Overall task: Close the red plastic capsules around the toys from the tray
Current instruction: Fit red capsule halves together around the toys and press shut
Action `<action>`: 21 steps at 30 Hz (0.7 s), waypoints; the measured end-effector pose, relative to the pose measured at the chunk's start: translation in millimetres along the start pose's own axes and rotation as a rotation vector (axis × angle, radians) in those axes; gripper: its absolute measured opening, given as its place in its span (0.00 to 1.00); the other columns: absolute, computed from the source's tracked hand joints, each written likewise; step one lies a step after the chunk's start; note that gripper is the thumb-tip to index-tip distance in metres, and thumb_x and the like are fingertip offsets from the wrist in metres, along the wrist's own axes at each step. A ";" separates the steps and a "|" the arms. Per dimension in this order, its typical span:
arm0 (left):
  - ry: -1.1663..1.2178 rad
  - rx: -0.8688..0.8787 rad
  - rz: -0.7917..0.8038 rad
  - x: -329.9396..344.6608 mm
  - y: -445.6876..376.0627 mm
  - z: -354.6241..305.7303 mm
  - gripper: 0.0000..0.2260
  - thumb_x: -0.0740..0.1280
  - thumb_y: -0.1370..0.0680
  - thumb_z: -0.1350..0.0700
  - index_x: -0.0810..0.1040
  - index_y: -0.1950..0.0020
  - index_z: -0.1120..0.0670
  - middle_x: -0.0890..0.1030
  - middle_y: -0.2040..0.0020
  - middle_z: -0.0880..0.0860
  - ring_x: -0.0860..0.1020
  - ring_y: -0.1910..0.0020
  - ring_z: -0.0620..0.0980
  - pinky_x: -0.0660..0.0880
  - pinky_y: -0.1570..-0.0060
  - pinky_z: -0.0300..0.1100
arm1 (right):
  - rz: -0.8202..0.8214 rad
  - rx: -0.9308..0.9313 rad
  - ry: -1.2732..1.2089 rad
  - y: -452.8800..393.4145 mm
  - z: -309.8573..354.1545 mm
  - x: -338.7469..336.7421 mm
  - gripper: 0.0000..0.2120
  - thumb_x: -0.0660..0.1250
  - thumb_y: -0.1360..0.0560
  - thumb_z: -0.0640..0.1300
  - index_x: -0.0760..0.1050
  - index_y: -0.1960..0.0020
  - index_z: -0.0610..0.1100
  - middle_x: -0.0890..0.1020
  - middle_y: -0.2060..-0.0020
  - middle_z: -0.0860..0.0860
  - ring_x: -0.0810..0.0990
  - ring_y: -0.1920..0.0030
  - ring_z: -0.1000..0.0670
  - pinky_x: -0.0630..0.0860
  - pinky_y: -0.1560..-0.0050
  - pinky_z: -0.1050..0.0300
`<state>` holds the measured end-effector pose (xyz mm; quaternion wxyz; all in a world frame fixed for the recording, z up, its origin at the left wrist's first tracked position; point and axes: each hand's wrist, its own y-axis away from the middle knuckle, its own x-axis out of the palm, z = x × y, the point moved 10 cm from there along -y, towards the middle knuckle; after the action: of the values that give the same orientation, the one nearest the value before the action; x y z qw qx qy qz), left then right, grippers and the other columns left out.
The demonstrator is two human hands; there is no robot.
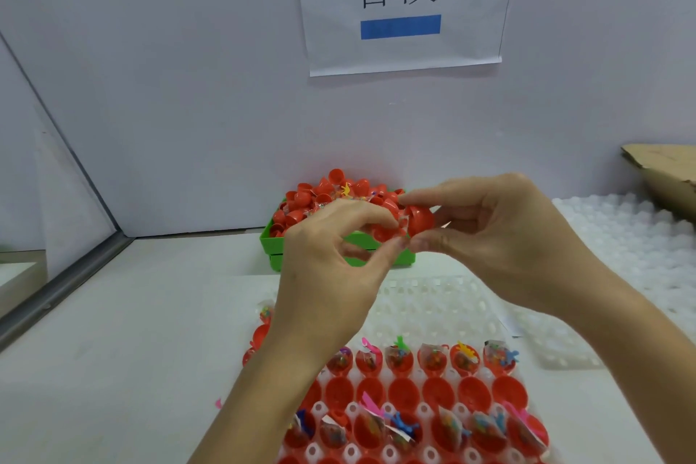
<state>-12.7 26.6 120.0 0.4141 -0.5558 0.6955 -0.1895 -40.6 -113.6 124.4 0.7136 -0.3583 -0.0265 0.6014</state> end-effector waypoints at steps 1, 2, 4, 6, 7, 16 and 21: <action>0.011 0.007 -0.005 -0.7 -0.3 -2.3 0.08 0.76 0.28 0.59 0.82 0.52 0.51 0.82 0.55 0.44 0.81 0.53 0.44 0.81 0.60 0.36 | -0.012 -0.014 0.000 -0.1 1.2 -1.1 0.17 0.77 0.33 0.36 0.84 0.46 0.48 0.87 0.58 0.55 0.86 0.58 0.54 0.82 0.52 0.60; 0.040 -0.003 -0.007 -1.5 -0.7 -2.3 0.10 0.76 0.29 0.58 0.80 0.50 0.50 0.82 0.55 0.43 0.82 0.52 0.44 0.80 0.59 0.34 | -0.022 -0.024 0.007 -0.1 2.1 -2.4 0.17 0.77 0.33 0.36 0.84 0.46 0.49 0.87 0.58 0.55 0.86 0.57 0.54 0.82 0.51 0.58; 0.121 -0.045 0.007 -1.9 -1.5 2.6 0.14 0.76 0.30 0.57 0.78 0.48 0.49 0.82 0.53 0.42 0.82 0.49 0.44 0.79 0.55 0.33 | -0.029 -0.040 0.012 -0.5 3.2 -4.2 0.18 0.77 0.33 0.36 0.83 0.46 0.52 0.87 0.58 0.55 0.86 0.57 0.54 0.83 0.52 0.56; 0.161 -0.064 0.034 -0.5 -2.2 6.4 0.14 0.76 0.30 0.58 0.79 0.46 0.48 0.82 0.52 0.43 0.82 0.48 0.46 0.79 0.52 0.34 | -0.033 -0.041 -0.013 -1.1 2.1 -4.9 0.19 0.78 0.34 0.36 0.82 0.47 0.53 0.87 0.59 0.54 0.86 0.58 0.54 0.83 0.52 0.55; 0.168 -0.071 0.042 0.2 -2.3 8.0 0.14 0.76 0.29 0.60 0.80 0.46 0.49 0.83 0.51 0.43 0.82 0.48 0.47 0.79 0.52 0.34 | -0.040 -0.036 -0.033 -1.4 0.8 -5.5 0.19 0.79 0.35 0.37 0.82 0.48 0.53 0.87 0.59 0.53 0.86 0.58 0.53 0.83 0.52 0.54; 0.164 -0.074 0.045 1.8 -2.6 7.8 0.11 0.75 0.27 0.59 0.82 0.46 0.53 0.83 0.52 0.48 0.82 0.52 0.47 0.79 0.54 0.34 | -0.027 -0.094 -0.107 0.4 5.0 -3.2 0.10 0.75 0.34 0.47 0.81 0.53 0.50 0.87 0.58 0.52 0.86 0.57 0.51 0.83 0.52 0.56; 0.202 -0.078 0.057 2.4 -2.7 8.9 0.10 0.75 0.26 0.58 0.82 0.46 0.53 0.83 0.52 0.48 0.82 0.51 0.49 0.79 0.52 0.36 | -0.058 -0.072 -0.117 -0.1 0.7 -4.1 0.09 0.76 0.33 0.45 0.81 0.53 0.47 0.86 0.59 0.50 0.86 0.57 0.50 0.83 0.52 0.49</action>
<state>-4.1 25.3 115.9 0.3252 -0.5298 0.7559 -0.2053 -41.9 -116.9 126.7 0.7148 -0.3469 -0.1000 0.5989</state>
